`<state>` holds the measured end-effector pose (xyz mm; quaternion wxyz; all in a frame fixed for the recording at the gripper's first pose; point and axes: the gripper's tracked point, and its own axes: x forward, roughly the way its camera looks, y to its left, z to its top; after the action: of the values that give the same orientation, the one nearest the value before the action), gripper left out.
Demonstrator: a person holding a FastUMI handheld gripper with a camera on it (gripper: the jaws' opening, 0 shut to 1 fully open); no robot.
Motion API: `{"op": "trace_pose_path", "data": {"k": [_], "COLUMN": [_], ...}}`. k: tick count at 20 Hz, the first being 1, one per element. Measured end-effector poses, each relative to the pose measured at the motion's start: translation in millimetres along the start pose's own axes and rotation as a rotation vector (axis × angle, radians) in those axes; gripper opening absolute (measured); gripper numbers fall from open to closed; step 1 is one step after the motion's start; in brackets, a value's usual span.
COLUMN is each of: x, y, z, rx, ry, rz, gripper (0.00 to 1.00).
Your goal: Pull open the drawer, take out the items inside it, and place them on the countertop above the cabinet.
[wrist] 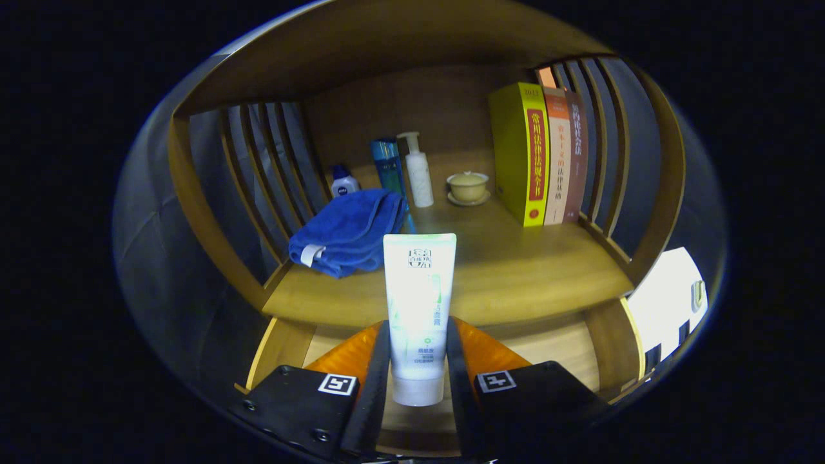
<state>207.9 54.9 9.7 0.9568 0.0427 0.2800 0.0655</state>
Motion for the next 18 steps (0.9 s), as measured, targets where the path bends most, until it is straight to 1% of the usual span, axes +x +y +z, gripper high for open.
{"op": "trace_pose_path", "data": {"k": [3,6,8,12,15,18], "x": [14,36,52,80,91,97], "y": [0,-3,-5,-17,-17,-19], "z": [21,32,32,29,24,25], "rx": [0.001,0.014,0.037,0.057,0.071,0.051], "ry": [-0.018,-0.004,0.019,0.052,0.077,0.086], "rz": [-0.001,-0.004,0.000,-0.023,-0.015,-0.022], "gripper": [0.54,0.54,0.54,0.54,0.54,0.54]}}
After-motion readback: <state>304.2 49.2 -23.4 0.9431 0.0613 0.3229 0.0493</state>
